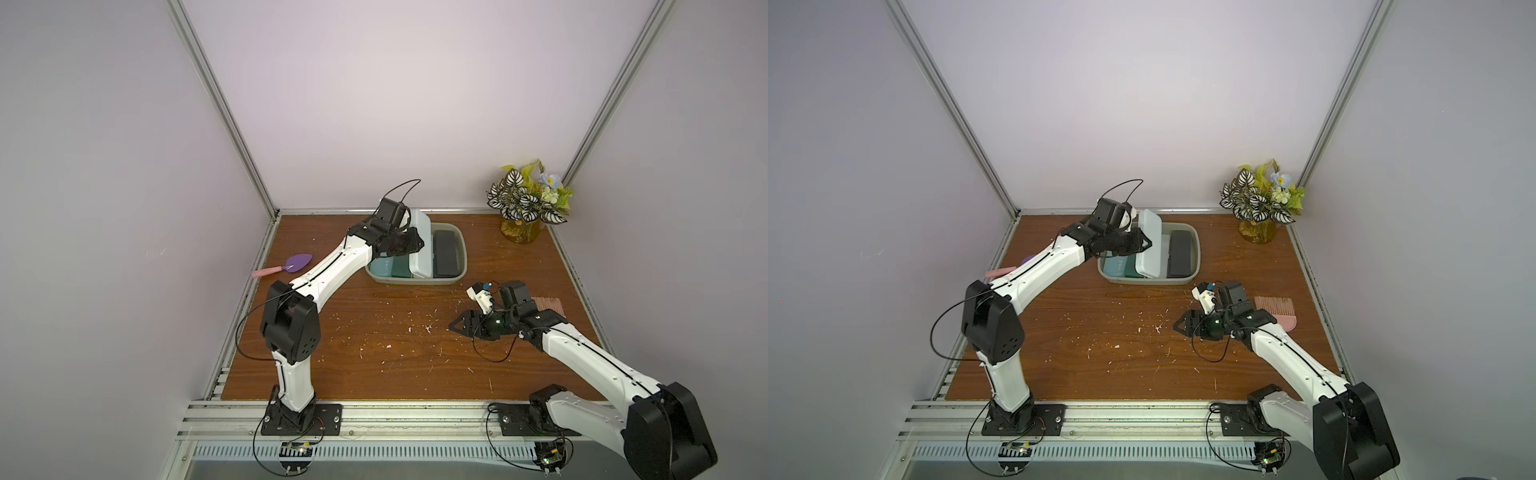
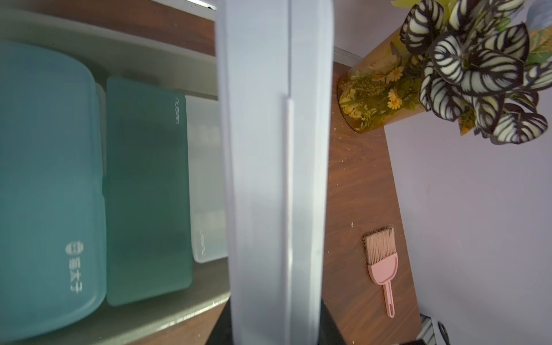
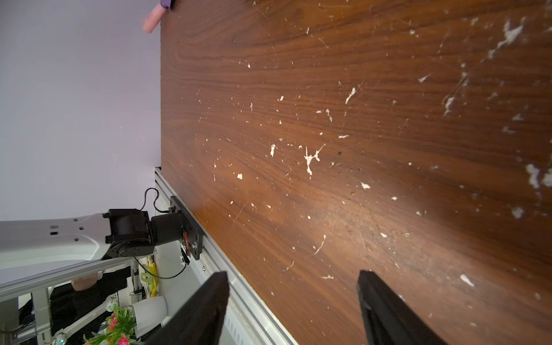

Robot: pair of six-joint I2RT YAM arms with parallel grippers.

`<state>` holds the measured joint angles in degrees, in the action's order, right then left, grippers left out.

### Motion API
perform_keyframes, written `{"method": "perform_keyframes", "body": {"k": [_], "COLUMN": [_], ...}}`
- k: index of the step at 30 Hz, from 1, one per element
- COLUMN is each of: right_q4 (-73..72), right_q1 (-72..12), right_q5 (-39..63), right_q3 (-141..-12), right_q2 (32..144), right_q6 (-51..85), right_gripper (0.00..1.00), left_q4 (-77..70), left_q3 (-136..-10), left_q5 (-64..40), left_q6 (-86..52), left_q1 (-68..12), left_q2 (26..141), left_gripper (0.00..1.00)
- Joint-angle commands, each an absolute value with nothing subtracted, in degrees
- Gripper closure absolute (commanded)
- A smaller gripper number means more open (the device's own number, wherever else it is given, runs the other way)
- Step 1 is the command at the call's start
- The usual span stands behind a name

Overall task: Put the pencil case into the storage box
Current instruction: Place the pencil case at the storage box.

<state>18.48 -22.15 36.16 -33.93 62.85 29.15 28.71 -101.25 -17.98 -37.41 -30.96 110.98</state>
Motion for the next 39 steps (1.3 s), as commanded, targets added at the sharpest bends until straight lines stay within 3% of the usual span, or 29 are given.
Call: {"method": "perform_keyframes", "body": {"k": [1,11,33,39], "right_q4": [20.28,22.32,21.40,21.31], "right_q1": [-20.95,-18.49,-17.46,-17.40], "right_q5": [36.59,37.87,39.11,39.29], "right_q3": [-36.53,-37.45,-35.27,-35.32], "right_q2": [60.67,60.30,60.46,60.64], "right_q6": [27.69,25.89,25.49,25.77], "right_gripper": [0.25,0.26,0.25,0.26], "left_q4": [33.25,33.16,33.00,32.96], "left_q3": [-107.37,-119.99,-120.79,-118.49], "left_q5": [-19.70,-20.58,-23.66,-23.03], "left_q6": [-34.87,-37.09,-36.94,-36.32], "left_q1": [-29.90,-29.08,-28.56,-28.55], "left_q2": [116.82,129.54,135.61,135.65], "left_gripper": [0.77,0.77,0.76,0.54]}}
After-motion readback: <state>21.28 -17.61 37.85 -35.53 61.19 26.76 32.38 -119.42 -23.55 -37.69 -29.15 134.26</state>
